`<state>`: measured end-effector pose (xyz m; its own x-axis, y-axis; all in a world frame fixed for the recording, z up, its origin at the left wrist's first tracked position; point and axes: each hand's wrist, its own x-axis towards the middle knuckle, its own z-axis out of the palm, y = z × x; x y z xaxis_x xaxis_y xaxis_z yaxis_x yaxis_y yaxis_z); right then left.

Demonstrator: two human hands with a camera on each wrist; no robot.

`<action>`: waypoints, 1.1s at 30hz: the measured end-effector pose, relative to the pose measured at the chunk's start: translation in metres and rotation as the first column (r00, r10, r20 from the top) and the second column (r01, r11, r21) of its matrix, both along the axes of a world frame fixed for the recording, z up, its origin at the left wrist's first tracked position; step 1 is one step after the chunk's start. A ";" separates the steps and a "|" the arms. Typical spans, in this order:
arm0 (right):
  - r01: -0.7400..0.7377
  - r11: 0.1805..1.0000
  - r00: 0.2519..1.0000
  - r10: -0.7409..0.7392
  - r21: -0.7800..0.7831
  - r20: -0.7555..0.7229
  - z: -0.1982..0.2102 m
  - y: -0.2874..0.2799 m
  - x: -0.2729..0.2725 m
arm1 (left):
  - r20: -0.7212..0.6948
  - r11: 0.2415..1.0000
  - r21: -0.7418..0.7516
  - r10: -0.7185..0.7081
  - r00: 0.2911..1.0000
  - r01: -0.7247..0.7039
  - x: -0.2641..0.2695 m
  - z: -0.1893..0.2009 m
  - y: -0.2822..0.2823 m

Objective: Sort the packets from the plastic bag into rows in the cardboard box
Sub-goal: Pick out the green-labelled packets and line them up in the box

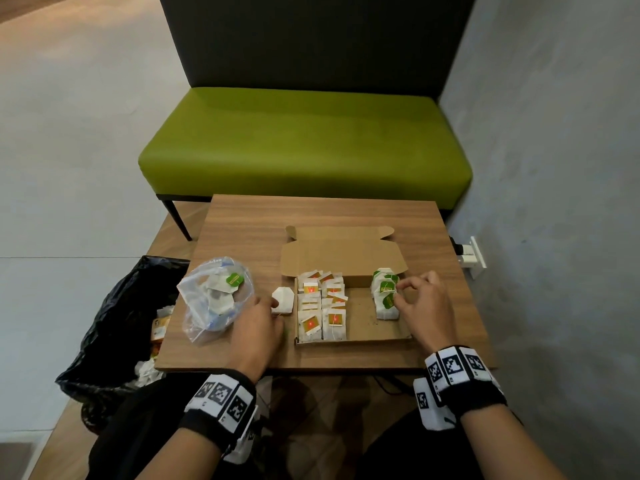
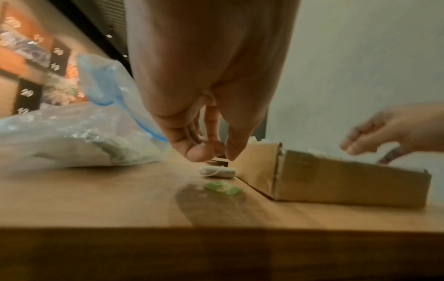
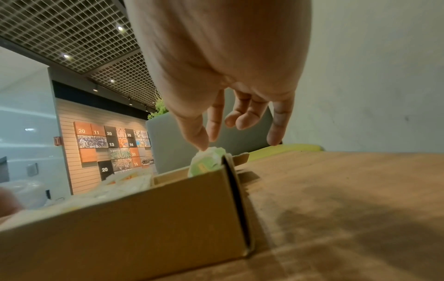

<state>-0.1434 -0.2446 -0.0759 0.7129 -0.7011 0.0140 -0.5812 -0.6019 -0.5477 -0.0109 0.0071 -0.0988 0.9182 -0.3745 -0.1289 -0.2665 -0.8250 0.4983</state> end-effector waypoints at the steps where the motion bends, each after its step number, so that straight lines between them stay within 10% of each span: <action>1: 0.000 1.000 1.000 0.000 -0.004 0.011 0.001 0.002 -0.001 | 0.030 0.999 0.037 -0.022 0.999 0.021 -0.001 0.000 -0.004; 11: -0.047 0.999 0.997 0.047 -0.015 0.060 0.014 0.025 -0.011 | 0.138 0.965 0.226 -0.164 0.977 0.130 0.002 -0.008 -0.012; 16: -0.118 0.992 0.976 0.123 -0.040 0.178 0.017 0.050 -0.021 | 0.104 0.996 -0.085 0.022 0.994 -0.013 -0.007 -0.006 0.008; 19: -0.216 0.976 0.937 0.208 -0.003 0.281 0.023 0.072 -0.025 | -0.169 0.838 -0.485 0.192 0.967 -0.251 -0.017 0.015 0.023; 24: -0.415 0.885 0.867 0.313 0.212 0.388 0.039 0.113 -0.021 | -0.575 0.421 -0.763 -0.096 0.813 -0.490 -0.049 0.067 0.032; 33: -0.525 0.780 0.742 0.223 0.341 0.632 0.064 0.142 -0.028 | -0.504 0.444 -0.821 -0.268 0.821 -0.359 -0.101 0.101 0.030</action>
